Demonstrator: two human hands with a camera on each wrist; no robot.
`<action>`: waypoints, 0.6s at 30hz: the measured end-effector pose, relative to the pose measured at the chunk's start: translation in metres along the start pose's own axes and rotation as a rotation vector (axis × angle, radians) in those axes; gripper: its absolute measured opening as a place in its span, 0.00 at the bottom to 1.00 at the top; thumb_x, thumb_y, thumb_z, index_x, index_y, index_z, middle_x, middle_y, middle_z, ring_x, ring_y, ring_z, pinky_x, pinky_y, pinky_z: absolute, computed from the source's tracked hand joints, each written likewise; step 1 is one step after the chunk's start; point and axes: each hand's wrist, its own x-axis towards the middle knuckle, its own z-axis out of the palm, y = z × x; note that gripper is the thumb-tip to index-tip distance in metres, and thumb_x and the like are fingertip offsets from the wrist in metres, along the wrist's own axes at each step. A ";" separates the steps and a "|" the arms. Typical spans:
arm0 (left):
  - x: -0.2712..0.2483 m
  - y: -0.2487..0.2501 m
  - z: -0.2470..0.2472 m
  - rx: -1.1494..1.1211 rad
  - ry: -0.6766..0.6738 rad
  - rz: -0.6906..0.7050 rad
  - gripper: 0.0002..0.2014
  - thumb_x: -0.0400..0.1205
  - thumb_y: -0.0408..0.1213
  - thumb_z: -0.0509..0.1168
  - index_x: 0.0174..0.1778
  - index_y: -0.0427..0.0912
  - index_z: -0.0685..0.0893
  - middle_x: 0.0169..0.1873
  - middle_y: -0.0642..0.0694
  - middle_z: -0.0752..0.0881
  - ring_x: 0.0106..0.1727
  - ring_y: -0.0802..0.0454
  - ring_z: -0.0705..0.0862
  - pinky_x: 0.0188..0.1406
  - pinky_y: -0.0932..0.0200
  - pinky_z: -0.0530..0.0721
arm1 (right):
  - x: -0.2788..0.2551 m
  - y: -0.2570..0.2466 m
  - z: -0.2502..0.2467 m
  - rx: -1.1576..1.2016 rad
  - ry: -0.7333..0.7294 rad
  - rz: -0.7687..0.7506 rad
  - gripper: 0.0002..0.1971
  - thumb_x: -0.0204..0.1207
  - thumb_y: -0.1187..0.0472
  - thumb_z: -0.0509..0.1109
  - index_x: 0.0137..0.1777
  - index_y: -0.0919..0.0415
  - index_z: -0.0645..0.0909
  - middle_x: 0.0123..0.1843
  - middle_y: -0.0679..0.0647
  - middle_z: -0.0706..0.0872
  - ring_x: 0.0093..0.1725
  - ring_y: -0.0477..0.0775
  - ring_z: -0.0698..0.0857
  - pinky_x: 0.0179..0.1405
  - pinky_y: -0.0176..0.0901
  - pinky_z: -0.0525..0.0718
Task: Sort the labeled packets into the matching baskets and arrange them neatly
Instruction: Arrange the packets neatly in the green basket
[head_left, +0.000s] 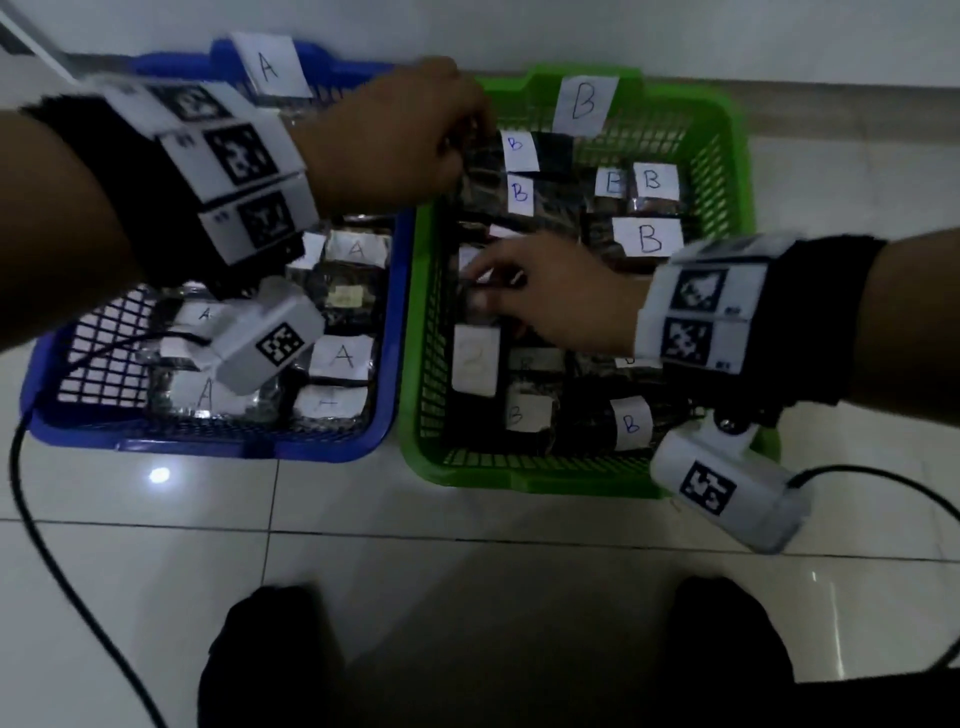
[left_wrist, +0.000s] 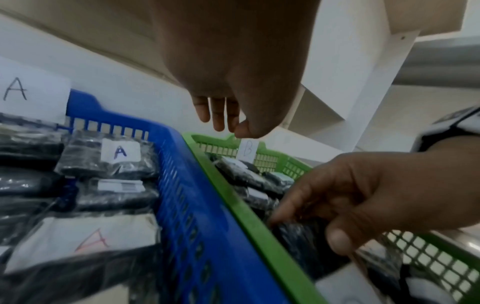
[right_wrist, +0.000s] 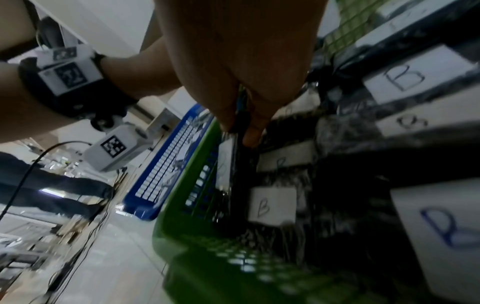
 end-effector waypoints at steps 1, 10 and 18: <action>-0.002 0.000 0.005 0.034 -0.020 0.037 0.18 0.79 0.29 0.61 0.67 0.36 0.78 0.60 0.33 0.77 0.61 0.37 0.75 0.58 0.48 0.72 | -0.003 0.000 0.007 -0.039 -0.029 0.010 0.18 0.78 0.60 0.70 0.68 0.57 0.78 0.65 0.54 0.82 0.56 0.48 0.80 0.54 0.34 0.75; 0.003 -0.010 0.025 0.091 -0.135 0.041 0.27 0.82 0.38 0.62 0.79 0.44 0.66 0.68 0.36 0.75 0.68 0.37 0.73 0.65 0.43 0.74 | -0.038 0.015 0.040 -0.424 -0.069 -0.190 0.33 0.72 0.55 0.75 0.75 0.61 0.69 0.82 0.62 0.57 0.80 0.62 0.56 0.78 0.50 0.58; 0.007 -0.006 0.033 0.200 -0.248 0.026 0.27 0.79 0.50 0.66 0.74 0.48 0.72 0.69 0.40 0.75 0.69 0.40 0.74 0.64 0.40 0.75 | -0.034 0.022 0.040 -0.609 -0.134 -0.278 0.29 0.71 0.53 0.74 0.70 0.63 0.72 0.83 0.65 0.56 0.74 0.67 0.66 0.68 0.60 0.70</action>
